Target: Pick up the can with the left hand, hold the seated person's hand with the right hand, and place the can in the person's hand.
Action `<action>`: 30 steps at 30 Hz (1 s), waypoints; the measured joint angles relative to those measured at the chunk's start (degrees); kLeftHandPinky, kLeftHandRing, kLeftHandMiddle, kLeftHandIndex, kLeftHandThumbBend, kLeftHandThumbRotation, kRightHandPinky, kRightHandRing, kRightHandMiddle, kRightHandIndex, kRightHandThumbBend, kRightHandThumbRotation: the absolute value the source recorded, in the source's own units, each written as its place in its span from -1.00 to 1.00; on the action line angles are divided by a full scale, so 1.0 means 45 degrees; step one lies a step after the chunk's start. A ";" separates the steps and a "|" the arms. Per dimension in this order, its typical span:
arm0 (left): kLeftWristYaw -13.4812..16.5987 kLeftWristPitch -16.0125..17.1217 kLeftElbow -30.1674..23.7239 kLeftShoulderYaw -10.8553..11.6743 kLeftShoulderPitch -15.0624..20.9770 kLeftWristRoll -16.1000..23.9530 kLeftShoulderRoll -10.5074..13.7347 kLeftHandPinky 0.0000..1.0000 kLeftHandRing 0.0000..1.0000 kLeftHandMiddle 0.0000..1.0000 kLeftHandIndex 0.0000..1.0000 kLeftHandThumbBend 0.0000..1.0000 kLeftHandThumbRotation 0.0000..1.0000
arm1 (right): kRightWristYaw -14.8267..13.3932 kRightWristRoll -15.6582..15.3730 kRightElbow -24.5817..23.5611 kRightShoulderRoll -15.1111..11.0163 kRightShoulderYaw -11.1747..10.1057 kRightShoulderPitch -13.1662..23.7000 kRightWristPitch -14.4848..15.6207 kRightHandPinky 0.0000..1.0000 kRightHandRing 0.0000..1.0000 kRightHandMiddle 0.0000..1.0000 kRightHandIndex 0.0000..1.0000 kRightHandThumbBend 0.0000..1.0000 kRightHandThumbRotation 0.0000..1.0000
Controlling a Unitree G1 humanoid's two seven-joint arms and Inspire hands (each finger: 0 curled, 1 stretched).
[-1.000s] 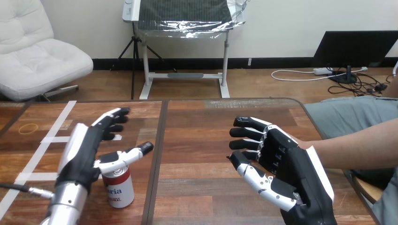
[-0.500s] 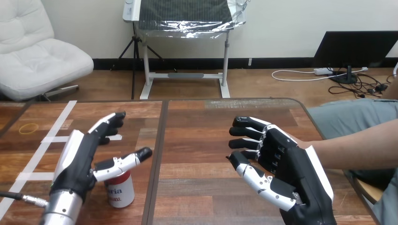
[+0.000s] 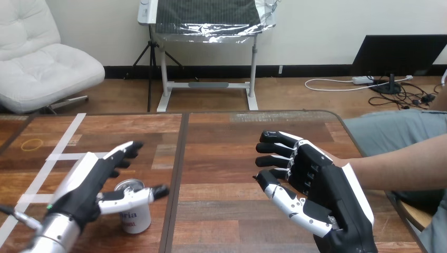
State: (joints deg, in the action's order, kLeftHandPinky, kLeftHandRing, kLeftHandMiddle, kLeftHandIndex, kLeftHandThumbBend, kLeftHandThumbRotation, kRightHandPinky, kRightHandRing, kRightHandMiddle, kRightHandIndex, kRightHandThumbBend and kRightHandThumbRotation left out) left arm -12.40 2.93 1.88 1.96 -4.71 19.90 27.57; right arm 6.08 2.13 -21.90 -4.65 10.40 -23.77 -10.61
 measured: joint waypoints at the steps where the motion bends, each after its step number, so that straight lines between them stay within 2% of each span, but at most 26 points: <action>1: -0.0211 -0.0216 -0.0174 0.0000 -0.0019 0.0150 0.0188 0.58 0.70 0.76 0.77 0.92 -0.02 | 0.0014 0.0002 0.0000 -0.0001 -0.0004 0.0003 0.0002 0.22 0.37 0.45 0.46 -0.08 -1.00; 7: -0.1207 -0.0966 -0.0845 0.0005 -0.0058 0.0689 0.1147 0.52 0.66 0.72 0.74 0.91 -0.12 | 0.0104 0.0028 0.0000 -0.0010 -0.0027 0.0038 0.0019 0.21 0.36 0.44 0.45 -0.07 -1.00; 14: -0.2052 -0.1309 -0.1273 0.0000 -0.0033 0.1114 0.2086 0.47 0.62 0.69 0.69 0.90 -0.16 | 0.0173 0.0045 0.0000 -0.0008 -0.0032 0.0103 0.0120 0.20 0.35 0.44 0.45 -0.06 -1.00; 23: -0.2636 -0.1489 -0.1360 -0.0311 0.0176 0.2175 0.2795 0.42 0.60 0.67 0.66 0.88 -0.22 | 0.0202 0.0044 0.0000 -0.0013 -0.0028 0.0168 0.0281 0.19 0.35 0.43 0.45 -0.05 -1.00; 30: -0.2673 -0.1488 -0.1356 -0.0543 0.0302 0.2809 0.2968 0.42 0.59 0.66 0.67 0.89 -0.23 | 0.0260 0.0041 0.0000 -0.0037 -0.0045 0.0215 0.0291 0.19 0.35 0.43 0.45 -0.04 -1.00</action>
State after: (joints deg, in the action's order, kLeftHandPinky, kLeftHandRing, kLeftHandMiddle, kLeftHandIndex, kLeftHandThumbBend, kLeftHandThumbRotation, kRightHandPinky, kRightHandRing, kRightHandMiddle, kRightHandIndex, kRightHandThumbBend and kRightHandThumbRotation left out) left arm -24.43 -3.77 -4.22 -0.49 -3.35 32.54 40.92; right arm 7.25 2.32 -21.90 -4.82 10.19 -22.80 -9.30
